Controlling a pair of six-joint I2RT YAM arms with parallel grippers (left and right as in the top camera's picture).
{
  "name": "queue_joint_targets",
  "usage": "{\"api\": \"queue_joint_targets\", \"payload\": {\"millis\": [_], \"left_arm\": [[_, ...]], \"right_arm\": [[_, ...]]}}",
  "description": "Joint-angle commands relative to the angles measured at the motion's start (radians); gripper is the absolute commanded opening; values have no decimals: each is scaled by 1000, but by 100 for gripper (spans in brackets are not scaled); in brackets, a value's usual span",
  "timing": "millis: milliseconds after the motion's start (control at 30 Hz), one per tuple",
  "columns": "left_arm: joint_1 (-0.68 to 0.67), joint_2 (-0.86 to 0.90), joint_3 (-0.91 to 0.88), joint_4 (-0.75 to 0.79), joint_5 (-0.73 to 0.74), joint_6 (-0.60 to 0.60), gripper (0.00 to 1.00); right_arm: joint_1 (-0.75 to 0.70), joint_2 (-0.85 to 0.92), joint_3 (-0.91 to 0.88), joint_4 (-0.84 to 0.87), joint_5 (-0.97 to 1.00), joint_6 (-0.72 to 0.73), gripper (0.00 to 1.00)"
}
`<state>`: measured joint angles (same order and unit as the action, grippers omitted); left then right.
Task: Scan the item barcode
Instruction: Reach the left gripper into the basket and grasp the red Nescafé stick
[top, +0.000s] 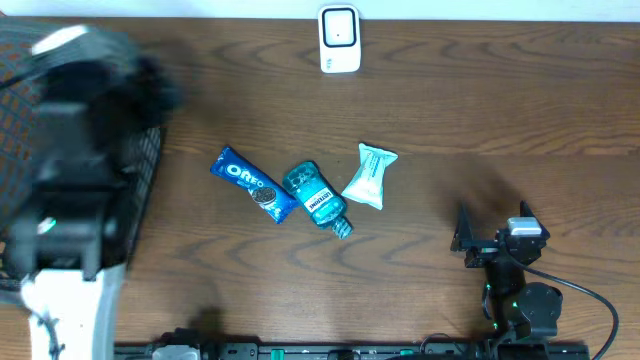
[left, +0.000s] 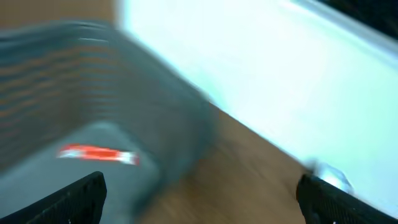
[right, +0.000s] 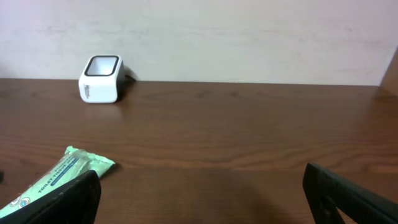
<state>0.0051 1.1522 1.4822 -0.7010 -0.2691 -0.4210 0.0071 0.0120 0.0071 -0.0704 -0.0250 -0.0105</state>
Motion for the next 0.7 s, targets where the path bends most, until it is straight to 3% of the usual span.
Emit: {"api": "queue_joint_targets", "payload": {"millis": [0, 167, 433, 667], "left_arm": [[197, 42, -14, -23, -56, -158, 98], [414, 149, -14, -20, 52, -314, 98], [518, 390, -14, 0, 61, -832, 98], [506, 578, -14, 144, 103, -906, 98]], "right_arm": [[8, -5, -2, -4, 9, 10, 99], [8, -5, -2, -4, 9, 10, 99], [8, -5, -2, -4, 9, 10, 99], [8, -5, -2, -4, 9, 10, 99]]}}
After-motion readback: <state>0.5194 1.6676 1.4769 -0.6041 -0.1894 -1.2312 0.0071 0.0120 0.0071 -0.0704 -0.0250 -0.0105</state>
